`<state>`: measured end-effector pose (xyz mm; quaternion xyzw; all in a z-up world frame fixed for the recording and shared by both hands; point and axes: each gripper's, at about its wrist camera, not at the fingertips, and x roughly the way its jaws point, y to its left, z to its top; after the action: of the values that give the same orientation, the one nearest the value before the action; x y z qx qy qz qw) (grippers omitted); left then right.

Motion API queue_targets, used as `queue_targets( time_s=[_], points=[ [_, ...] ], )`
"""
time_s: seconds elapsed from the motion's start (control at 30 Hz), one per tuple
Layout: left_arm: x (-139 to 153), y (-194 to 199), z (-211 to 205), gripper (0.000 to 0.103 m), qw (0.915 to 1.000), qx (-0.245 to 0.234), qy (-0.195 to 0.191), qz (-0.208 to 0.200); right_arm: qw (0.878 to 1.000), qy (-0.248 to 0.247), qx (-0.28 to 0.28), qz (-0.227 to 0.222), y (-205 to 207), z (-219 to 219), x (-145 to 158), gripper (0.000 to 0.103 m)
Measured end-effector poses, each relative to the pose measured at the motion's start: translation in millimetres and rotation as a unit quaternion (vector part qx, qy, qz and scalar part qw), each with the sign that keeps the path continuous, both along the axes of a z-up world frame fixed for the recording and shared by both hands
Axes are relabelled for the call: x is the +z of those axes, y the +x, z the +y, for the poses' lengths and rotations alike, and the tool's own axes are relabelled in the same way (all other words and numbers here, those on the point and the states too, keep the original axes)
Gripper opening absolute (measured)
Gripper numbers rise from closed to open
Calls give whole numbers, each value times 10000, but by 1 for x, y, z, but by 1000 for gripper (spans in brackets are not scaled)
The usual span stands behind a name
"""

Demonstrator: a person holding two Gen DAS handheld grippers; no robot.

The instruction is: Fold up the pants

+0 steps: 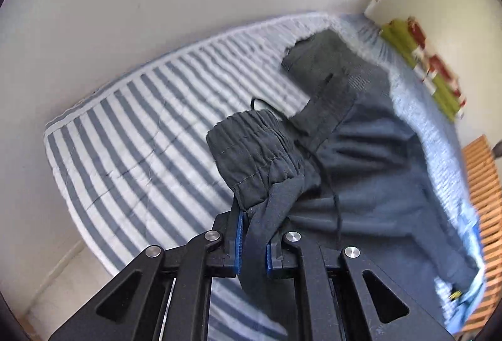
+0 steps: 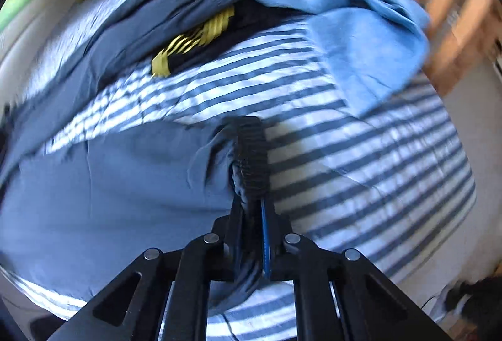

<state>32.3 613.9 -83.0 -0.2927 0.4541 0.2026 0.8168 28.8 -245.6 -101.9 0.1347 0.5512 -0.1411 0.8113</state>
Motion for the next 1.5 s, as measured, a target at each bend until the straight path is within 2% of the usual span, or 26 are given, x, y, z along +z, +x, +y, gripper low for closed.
queue_targets(
  time_s=[0.03,0.1,0.13,0.2,0.27,0.37,0.4,0.47,0.57,0.67,0.73,0.8,0.87,1.0,1.07,1.2,1.27,1.33,1.4,1.5],
  points=[
    [-5,1,-1,14,9999,-4,42,141,9999,-84,7,91,1,-5,-1,13],
    [-13,2,0,20,9994,51,-29,330,9994,-192,-71,262,6,-14,-1,43],
    [-16,2,2,25,9992,99,-73,375,9992,-253,-226,226,4,-22,3,47],
    [-15,-5,3,33,9990,206,3,390,9987,-343,-371,1,7,-31,18,48],
    [-9,-8,7,42,9992,227,94,318,9986,-361,-261,-285,18,-33,37,48],
    [4,-13,11,46,9993,282,175,158,9974,-312,29,-655,46,-27,58,48],
    [12,-12,8,46,9992,214,316,133,9957,-382,203,-824,61,-19,68,48],
    [27,-5,-3,46,9988,5,497,13,9918,-622,436,-1031,84,-2,82,48],
    [48,17,-25,46,9979,-430,427,-238,9858,-694,877,-1254,127,24,95,48],
    [58,56,-54,46,9945,-931,142,-461,9798,-871,1280,-1267,165,50,101,48],
    [58,88,-76,46,9909,-1259,23,-480,9736,-1278,1470,-1189,189,66,102,48],
    [55,124,-104,46,9865,-1565,-36,-482,9676,-1585,1585,-1162,210,77,106,48],
    [48,158,-132,46,9809,-1873,-212,-481,9662,-1610,1669,-1129,229,79,105,48],
    [35,216,-193,47,9640,-2600,-405,-373,9661,-1678,1729,-933,262,73,99,59],
    [26,240,-217,51,9602,-2744,-447,-265,9658,-1650,1805,-856,272,66,94,61],
    [0,282,-259,54,9498,-2991,-917,-15,9680,-1519,1807,-845,284,49,88,61],
    [-15,301,-275,59,9480,-3028,-973,100,9679,-1461,1851,-871,286,43,89,61],
    [-24,317,-287,59,9486,-3036,-882,154,9649,-1561,1916,-888,287,41,90,61],
    [-33,330,-295,59,9496,-2967,-983,229,9619,-1639,2004,-876,290,39,90,61],
    [-44,351,-297,59,9570,-2748,-903,237,9609,-1641,2050,-877,298,33,95,61]
  ],
)
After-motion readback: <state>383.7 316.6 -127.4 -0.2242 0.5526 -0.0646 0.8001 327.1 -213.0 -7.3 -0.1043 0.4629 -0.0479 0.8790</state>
